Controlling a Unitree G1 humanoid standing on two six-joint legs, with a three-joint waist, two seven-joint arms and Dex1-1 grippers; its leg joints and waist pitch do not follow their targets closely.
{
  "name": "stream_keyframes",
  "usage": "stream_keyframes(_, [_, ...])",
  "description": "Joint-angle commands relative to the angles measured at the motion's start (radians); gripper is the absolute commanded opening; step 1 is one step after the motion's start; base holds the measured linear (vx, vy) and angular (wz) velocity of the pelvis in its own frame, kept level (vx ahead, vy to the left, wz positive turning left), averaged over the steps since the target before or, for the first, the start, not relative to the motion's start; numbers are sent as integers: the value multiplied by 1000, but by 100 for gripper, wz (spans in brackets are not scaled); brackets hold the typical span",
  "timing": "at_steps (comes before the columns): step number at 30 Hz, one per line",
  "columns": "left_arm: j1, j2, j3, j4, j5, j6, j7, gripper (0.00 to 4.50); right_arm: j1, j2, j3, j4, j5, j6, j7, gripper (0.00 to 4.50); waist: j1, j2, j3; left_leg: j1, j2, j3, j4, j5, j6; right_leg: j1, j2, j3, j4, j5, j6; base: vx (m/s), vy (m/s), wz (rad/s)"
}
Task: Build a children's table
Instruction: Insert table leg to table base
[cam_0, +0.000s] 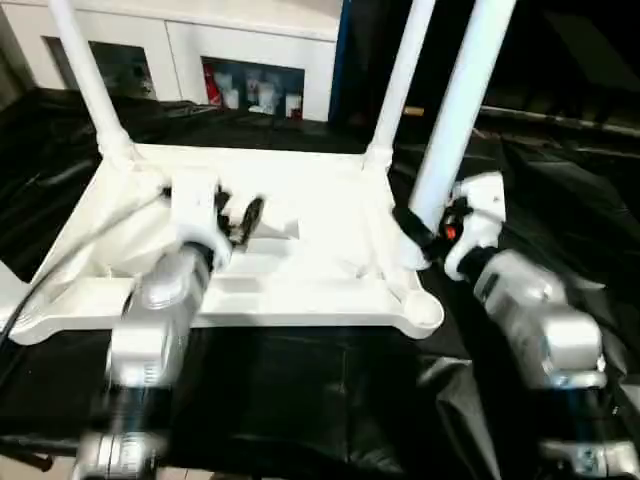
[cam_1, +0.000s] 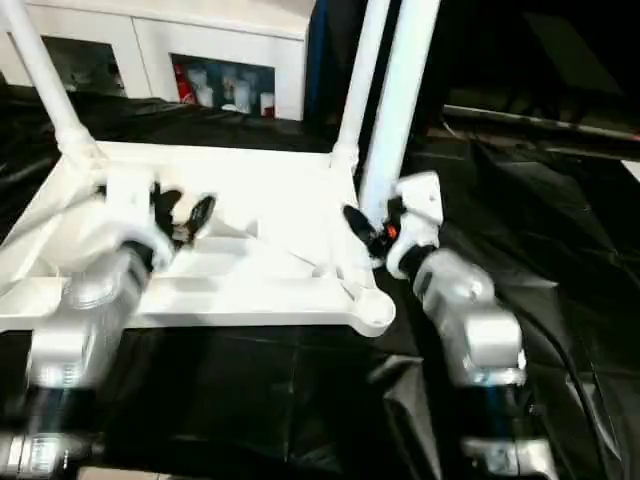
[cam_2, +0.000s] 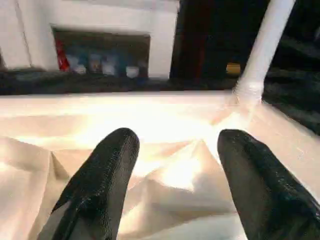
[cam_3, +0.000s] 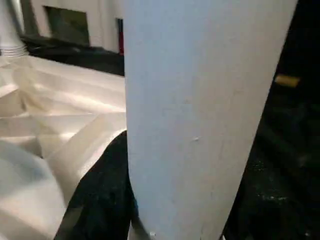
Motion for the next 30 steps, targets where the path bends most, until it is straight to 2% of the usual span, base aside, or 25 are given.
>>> stream_keyframes(1, [27,-28,-21,-29,32,-64,44,304,30,8,-4,-23,-7,-11,-7,191,-3,8,-67,12,76,-27,-92,-174,-21,47,-70,59,-75,-103,-220,0,0,0])
stream_keyframes(5, [106,-45,-73,-44,116,-124,84,304,86,26,48,-38,-50,-45,-22,191,-5,6,-66,9,77,-31,-94,-196,-15,45,-71,60,-82,-162,-180,0,0,0])
stream_keyframes(6, [113,-46,-81,-49,126,-121,88,304,89,33,49,-37,-49,-48,-25,191,-7,3,-65,7,77,-32,-96,-201,-17,44,-71,60,-83,-179,-172,0,0,0])
stream_keyframes(8, [122,-46,-95,-62,141,-116,99,304,89,58,32,-23,-34,-58,-43,191,-9,8,-62,11,78,-32,-97,-230,-22,35,-71,60,-88,-222,-163,0,0,0])
stream_keyframes(9, [122,-47,-97,-64,143,-115,102,304,89,63,28,-18,-31,-63,-48,191,-9,7,-60,12,77,-32,-98,-243,-25,33,-71,60,-91,-238,-160,0,0,0])
stream_keyframes(11, [122,-49,-96,-62,147,-118,108,304,90,64,26,-16,-29,-66,-50,191,-9,12,-61,13,77,-34,-99,-257,-34,32,-70,60,-91,-246,-156,0,0,0])
stream_keyframes(12, [118,-52,-90,-55,152,-124,114,304,91,64,25,-18,-30,-66,-51,191,-14,18,-61,17,83,-41,-102,-269,-61,30,-56,54,-87,-214,-149,0,0,0])
stream_keyframes(14, [113,-54,-88,-47,153,-131,114,304,93,64,22,-21,-29,-67,-51,191,-19,24,-62,23,92,-50,-106,-287,-88,29,-41,46,-82,-170,-145,0,0,0])
stream_keyframes(15, [111,-54,-90,-45,157,-135,113,304,95,63,21,-23,-29,-68,-51,191,-26,33,-63,32,110,-65,-115,-305,-104,29,-26,35,-76,-116,-153,0,0,0])
stream_keyframes(16, [108,-52,-94,-42,165,-143,113,304,96,62,20,-22,-30,-72,-50,191,-35,44,-66,44,151,-90,-133,-308,-90,27,-15,18,-61,-63,-168,0,0,0])
stream_keyframes(17, [108,-52,-94,-42,166,-144,113,304,96,62,19,-22,-30,-73,-50,191,-41,50,-69,47,177,-104,-144,-287,-71,27,-16,10,-46,-36,-175,14,-66,3])
stream_keyframes(18, [107,-53,-95,-41,170,-146,115,304,97,61,19,-20,-31,-76,-48,191,-48,50,-72,50,208,-118,-152,-230,-1,16,-19,6,-21,-7,-189,14,-66,3])
stream_keyframes(19, [100,-49,-91,-40,173,-149,120,304,92,60,25,-11,-37,-96,-37,191,-51,40,-74,48,203,-105,-147,-202,90,12,-34,6,-20,8,-241,13,-107,6])
stream_keyframes(20, [96,-47,-88,-41,171,-146,120,304,87,61,27,-9,-37,-98,-34,191,-53,27,-72,29,157,-71,-123,-205,170,19,-46,8,-47,13,-339,6,-133,5])
stream_keyframes(21, [94,-46,-85,-42,169,-145,120,304,85,62,27,-8,-37,-100,-32,191,-50,18,-71,18,107,-38,-93,-226,188,25,-47,7,-78,-14,-400,6,-133,5])
stream_keyframes(22, [94,-46,-85,-42,169,-145,120,304,85,62,27,-8,-37,-100,-32,191,-46,-5,-73,3,28,5,-30,-230,190,40,-42,8,-117,-68,-435,0,-149,2])
stream_keyframes(23, [90,-43,-82,-45,170,-144,120,304,77,64,26,-5,-29,-99,-31,191,-14,-24,-78,-30,-23,13,83,-182,181,79,-86,36,-161,-240,-434,-4,-141,1])
stream_keyframes(24, [89,-41,-80,-49,171,-143,120,304,73,63,28,-4,-27,-100,-30,191,-10,-9,-73,-59,-9,-5,89,-96,163,89,-92,40,-166,-291,-392,-4,-141,1])
stream_keyframes(25, [90,-40,-77,-51,172,-147,122,304,72,63,29,-3,-26,-100,-27,191,-9,2,-73,-61,-2,-15,68,-72,163,87,-78,29,-161,-274,-354,-11,-102,2])
stream_keyframes(26, [91,-40,-75,-51,173,-151,124,304,71,62,31,-2,-26,-100,-24,191,-26,51,-88,-22,97,-72,-28,74,201,58,-9,-40,-124,-172,-136,4,-109,3])
stream_keyframes(27, [92,-37,-74,-54,180,-137,132,304,70,61,31,-4,-24,-98,-21,191,-35,63,-97,12,180,-120,-51,113,248,38,-5,-53,-81,-148,-81,4,-109,3])
stream_keyframes(28, [92,-37,-74,-54,180,-137,132,304,70,61,31,-4,-24,-98,-21,191,-45,56,-108,54,273,-168,-64,193,348,-6,-56,-12,13,-93,-42,0,-126,-1])
stream_keyframes(29, [97,-29,-75,-58,192,-118,135,304,73,57,30,-13,-17,-89,-13,191,-46,48,-103,58,258,-164,-53,245,379,-25,-77,20,24,-57,-57,-32,-97,2])
stream_keyframes(30, [102,-22,-78,-60,202,-111,135,304,78,56,29,-21,-11,-85,-8,191,-27,48,-89,14,147,-93,-8,208,337,-17,-96,52,-23,47,-145,-32,-97,2])
